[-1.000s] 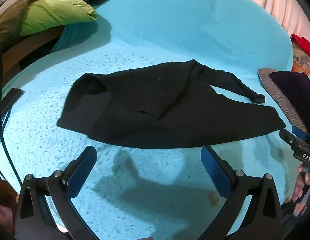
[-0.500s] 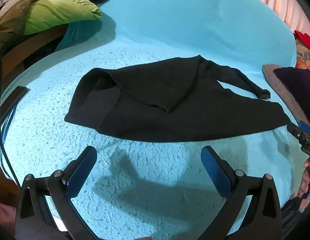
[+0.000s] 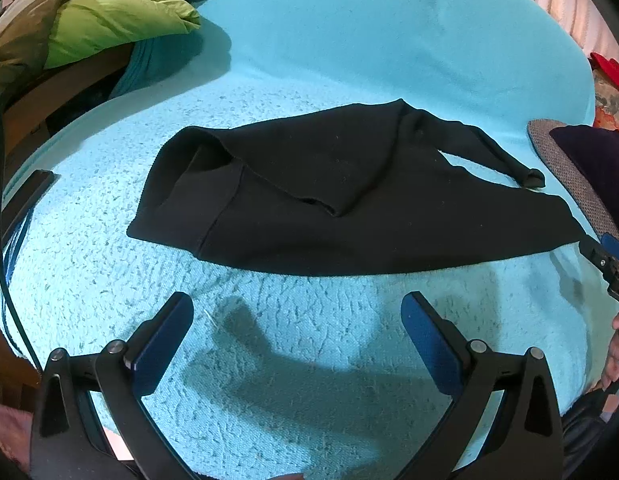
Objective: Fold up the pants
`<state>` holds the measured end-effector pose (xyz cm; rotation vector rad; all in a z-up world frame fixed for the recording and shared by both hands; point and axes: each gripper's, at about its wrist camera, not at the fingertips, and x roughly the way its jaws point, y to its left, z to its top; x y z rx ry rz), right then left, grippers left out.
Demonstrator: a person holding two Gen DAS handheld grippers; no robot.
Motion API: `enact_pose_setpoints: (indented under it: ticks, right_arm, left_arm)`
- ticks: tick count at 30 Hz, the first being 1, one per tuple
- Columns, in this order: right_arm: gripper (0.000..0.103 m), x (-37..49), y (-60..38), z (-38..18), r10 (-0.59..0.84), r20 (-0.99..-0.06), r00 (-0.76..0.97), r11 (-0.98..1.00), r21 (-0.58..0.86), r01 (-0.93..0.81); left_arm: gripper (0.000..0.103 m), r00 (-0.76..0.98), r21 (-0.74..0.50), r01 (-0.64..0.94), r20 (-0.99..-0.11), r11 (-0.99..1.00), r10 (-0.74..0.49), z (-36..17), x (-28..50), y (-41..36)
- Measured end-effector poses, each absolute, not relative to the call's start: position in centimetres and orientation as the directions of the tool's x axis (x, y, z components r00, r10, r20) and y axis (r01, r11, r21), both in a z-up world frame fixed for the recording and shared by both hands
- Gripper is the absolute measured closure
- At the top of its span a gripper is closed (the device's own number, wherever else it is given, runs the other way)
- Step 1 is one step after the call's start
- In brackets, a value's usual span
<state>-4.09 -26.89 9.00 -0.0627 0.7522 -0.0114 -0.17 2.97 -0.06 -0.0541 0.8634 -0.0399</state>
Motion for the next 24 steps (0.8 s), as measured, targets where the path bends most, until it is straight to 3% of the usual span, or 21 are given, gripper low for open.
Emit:
enact_pose_setpoints:
  ticks: [24]
  right_arm:
    - [0.001, -4.08, -26.83, 9.02, -0.037, -0.682, 0.730, 0.998, -0.068, -0.013]
  left_arm:
    - [0.000, 0.643, -0.057, 0.007, -0.764, 0.998, -0.048, -0.45, 0.05, 2.79]
